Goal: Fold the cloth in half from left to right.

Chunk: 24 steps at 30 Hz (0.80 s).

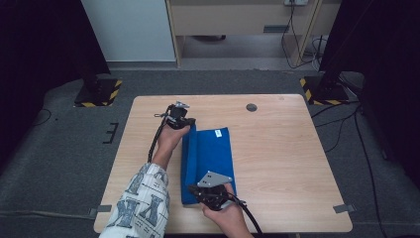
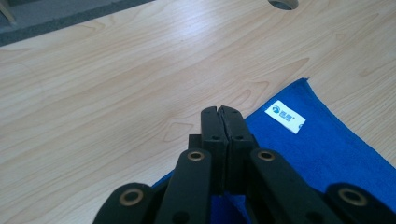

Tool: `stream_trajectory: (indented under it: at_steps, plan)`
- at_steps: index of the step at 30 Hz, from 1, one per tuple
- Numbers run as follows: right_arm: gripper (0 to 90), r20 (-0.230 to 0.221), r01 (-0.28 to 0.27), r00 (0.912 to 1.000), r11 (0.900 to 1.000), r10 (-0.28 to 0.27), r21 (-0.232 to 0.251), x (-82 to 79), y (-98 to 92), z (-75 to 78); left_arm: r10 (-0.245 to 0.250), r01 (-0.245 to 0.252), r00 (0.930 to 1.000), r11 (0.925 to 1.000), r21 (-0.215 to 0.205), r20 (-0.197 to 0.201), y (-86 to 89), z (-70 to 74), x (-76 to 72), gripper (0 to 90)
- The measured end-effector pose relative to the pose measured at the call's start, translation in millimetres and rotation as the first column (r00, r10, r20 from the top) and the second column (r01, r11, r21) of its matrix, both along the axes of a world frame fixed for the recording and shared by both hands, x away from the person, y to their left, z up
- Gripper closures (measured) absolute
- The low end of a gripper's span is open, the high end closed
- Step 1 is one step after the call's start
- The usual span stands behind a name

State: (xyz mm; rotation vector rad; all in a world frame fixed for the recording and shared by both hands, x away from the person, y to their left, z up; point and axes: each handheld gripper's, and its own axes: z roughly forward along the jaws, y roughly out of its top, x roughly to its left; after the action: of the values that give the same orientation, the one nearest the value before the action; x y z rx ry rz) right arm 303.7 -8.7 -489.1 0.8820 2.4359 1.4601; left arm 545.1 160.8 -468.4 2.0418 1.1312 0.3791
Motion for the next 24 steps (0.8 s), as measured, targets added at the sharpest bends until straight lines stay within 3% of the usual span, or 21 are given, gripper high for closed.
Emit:
stream_trajectory:
  at_steps: [14, 24]
  plan:
    - [87.4, -0.007, 0.019, 0.9998, 0.999, -0.02, -0.031, -2.7, -14.8, -5.4, -0.02, 0.02, 0.9998, 0.9996, -0.02, -0.001, -21.9, -3.7, 0.7, 89.0]
    - [87.4, -0.001, 0.034, 0.9994, 0.998, -0.034, -0.046, -4.1, -20.5, -2.2, -0.049, 0.049, 0.9988, 0.9986, -0.017, 0.009, -34.7, 4.5, 1.0, 89.0]
